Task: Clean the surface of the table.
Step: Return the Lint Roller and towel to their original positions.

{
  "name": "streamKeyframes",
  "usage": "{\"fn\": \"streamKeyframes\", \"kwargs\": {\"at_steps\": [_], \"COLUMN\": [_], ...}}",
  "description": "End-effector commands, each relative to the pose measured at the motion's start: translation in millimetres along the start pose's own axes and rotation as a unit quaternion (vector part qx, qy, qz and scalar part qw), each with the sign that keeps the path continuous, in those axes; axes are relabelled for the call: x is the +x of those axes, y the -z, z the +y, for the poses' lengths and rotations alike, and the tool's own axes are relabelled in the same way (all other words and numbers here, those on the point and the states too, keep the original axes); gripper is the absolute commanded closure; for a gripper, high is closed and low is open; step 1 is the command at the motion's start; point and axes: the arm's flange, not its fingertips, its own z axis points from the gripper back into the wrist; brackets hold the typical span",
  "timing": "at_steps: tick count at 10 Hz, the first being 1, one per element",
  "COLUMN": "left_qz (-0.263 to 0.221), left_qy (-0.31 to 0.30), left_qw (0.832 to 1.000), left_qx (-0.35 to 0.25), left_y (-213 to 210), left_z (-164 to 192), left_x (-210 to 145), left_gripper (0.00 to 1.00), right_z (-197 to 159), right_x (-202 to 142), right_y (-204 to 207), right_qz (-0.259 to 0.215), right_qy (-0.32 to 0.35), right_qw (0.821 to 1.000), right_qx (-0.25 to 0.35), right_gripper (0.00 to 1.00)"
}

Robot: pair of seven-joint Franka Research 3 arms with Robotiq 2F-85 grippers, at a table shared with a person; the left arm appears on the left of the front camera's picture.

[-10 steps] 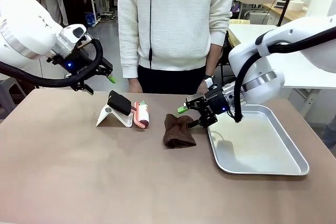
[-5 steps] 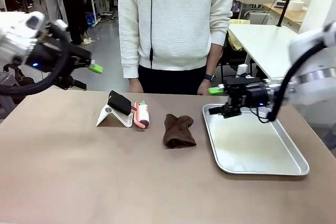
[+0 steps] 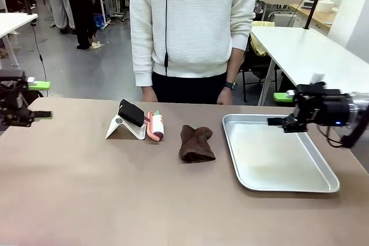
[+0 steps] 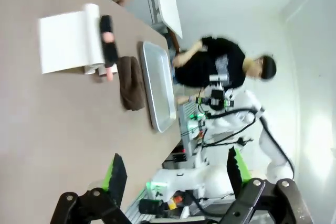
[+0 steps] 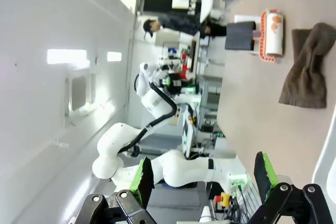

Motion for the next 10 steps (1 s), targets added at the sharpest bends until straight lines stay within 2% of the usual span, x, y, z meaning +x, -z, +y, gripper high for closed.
{"fn": "streamKeyframes", "kwargs": {"at_steps": [1,2,3,4,10], "left_qz": [-0.018,-0.022,0.002,-0.015,-0.015], "left_qy": [-0.002,0.004,0.007,-0.020,-0.020], "left_qw": [0.999,0.999,0.999,1.000,1.000], "left_qx": [-0.030,-0.041,-0.037,-0.019,-0.019], "left_y": [7.6,11.2,18.0,-3.8,-3.8], "left_z": [10.6,11.2,9.4,17.6,17.6], "left_x": [4.2,9.4,15.3,2.0,2.0], "left_gripper": [0.00,0.00,0.00,0.00,0.00], "right_z": [7.7,-1.1,-11.7,1.9,1.9], "right_x": [-10.4,-7.6,-2.9,6.2,6.2], "right_y": [-16.8,-11.6,11.2,-26.0,-26.0], "right_qz": [-0.053,-0.071,-0.073,-0.048,-0.048], "right_qy": [0.022,0.041,0.044,0.011,0.011], "right_qw": [0.998,0.996,0.990,0.998,0.998], "right_qx": [-0.022,-0.042,-0.112,-0.025,-0.025], "right_gripper": [0.00,0.00,0.00,0.00,0.00]}}
